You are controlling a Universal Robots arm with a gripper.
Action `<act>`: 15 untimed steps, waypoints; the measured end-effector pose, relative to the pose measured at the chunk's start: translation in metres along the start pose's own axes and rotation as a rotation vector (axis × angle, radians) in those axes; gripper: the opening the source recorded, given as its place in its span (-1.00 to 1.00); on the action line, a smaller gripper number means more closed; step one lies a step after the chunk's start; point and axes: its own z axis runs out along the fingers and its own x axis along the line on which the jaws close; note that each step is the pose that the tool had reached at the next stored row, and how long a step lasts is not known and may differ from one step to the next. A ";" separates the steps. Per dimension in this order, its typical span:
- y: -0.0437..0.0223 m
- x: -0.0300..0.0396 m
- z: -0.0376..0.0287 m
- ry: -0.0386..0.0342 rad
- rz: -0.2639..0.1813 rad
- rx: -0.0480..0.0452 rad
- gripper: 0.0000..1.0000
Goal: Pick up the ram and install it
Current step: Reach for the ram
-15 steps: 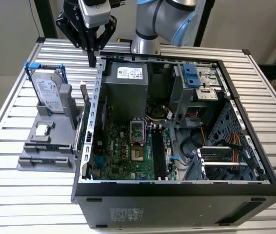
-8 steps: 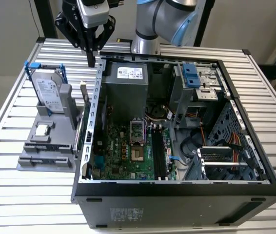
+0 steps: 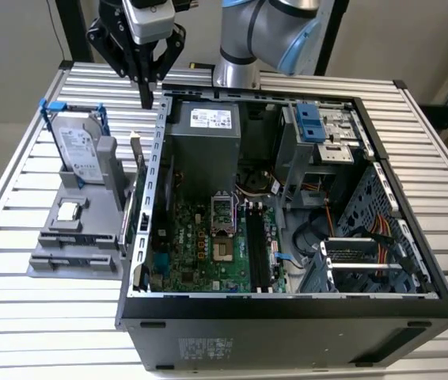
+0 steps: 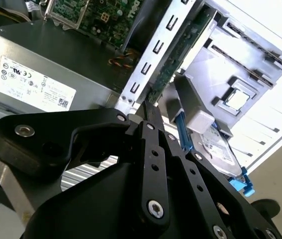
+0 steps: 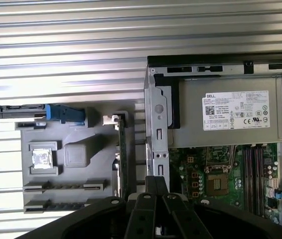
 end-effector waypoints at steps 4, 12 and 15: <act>-0.0001 0.0014 0.0001 -0.0001 0.000 -0.0002 -1.00; -0.0003 0.0045 0.0000 -0.0001 0.000 -0.0001 -1.00; -0.0005 0.0063 -0.0001 0.0000 0.000 -0.0001 -1.00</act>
